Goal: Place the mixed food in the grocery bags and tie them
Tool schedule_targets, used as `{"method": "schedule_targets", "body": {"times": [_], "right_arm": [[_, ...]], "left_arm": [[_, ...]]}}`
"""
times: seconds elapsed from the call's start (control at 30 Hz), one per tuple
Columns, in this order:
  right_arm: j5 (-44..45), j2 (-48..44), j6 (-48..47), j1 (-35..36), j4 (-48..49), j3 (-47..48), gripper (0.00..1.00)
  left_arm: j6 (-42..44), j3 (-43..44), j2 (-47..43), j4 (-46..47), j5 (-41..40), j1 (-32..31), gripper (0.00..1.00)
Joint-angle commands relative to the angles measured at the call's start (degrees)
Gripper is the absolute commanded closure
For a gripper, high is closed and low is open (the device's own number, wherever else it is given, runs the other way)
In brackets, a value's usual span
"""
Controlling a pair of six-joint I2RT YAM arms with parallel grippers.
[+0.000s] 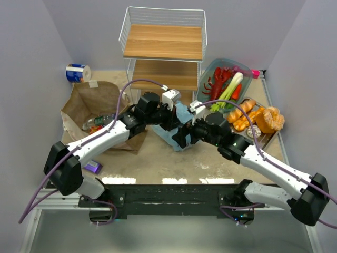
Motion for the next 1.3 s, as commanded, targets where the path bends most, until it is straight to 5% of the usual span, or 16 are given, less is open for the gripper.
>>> {"method": "schedule_targets", "body": {"times": [0.0, 0.07, 0.17, 0.23, 0.33, 0.4, 0.57, 0.8, 0.93, 1.27], "right_arm": [[11.28, 2.93, -5.78, 4.57, 4.93, 0.17, 0.07], [13.15, 4.51, -6.22, 5.45, 5.37, 0.09, 0.08], [20.87, 6.53, -3.24, 5.71, 4.06, 1.05, 0.33], [27.10, 6.63, 1.13, 5.71, 0.99, 1.23, 0.71], [29.69, 4.70, 4.58, 5.36, 0.63, -0.88, 0.98], [29.25, 2.95, 7.03, 4.14, -0.33, -1.93, 1.00], [25.84, -1.09, 11.09, -0.16, -0.70, -5.44, 1.00], [19.06, -8.84, 13.73, -6.76, 0.19, -8.96, 1.00], [17.56, -10.68, 14.69, -7.65, 1.33, -10.90, 1.00], [16.24, -22.37, 15.75, -7.65, 2.74, -18.10, 1.00]], "left_arm": [[-2.96, 2.57, 0.80, 3.12, 1.31, 0.12, 1.00], [-4.36, 2.40, 0.89, 4.35, 1.92, 0.12, 1.00], [-5.51, 2.22, 0.89, 6.11, 2.01, 0.12, 1.00], [-5.43, 2.48, 0.19, 6.37, 0.70, 0.21, 0.85], [-3.15, 3.63, -2.18, 3.14, -5.35, 0.38, 0.48], [-1.56, 3.28, -4.72, 1.29, -9.39, 1.00, 0.28], [-2.61, -2.50, -11.05, 1.10, -8.98, 7.76, 0.13], [-6.12, -12.18, -14.85, 6.01, -1.79, 9.61, 0.13], [-16.20, -17.90, -12.39, 19.36, 2.01, 9.96, 0.15], [-32.22, -20.71, -3.60, 33.44, -5.10, 9.96, 0.14]]}}
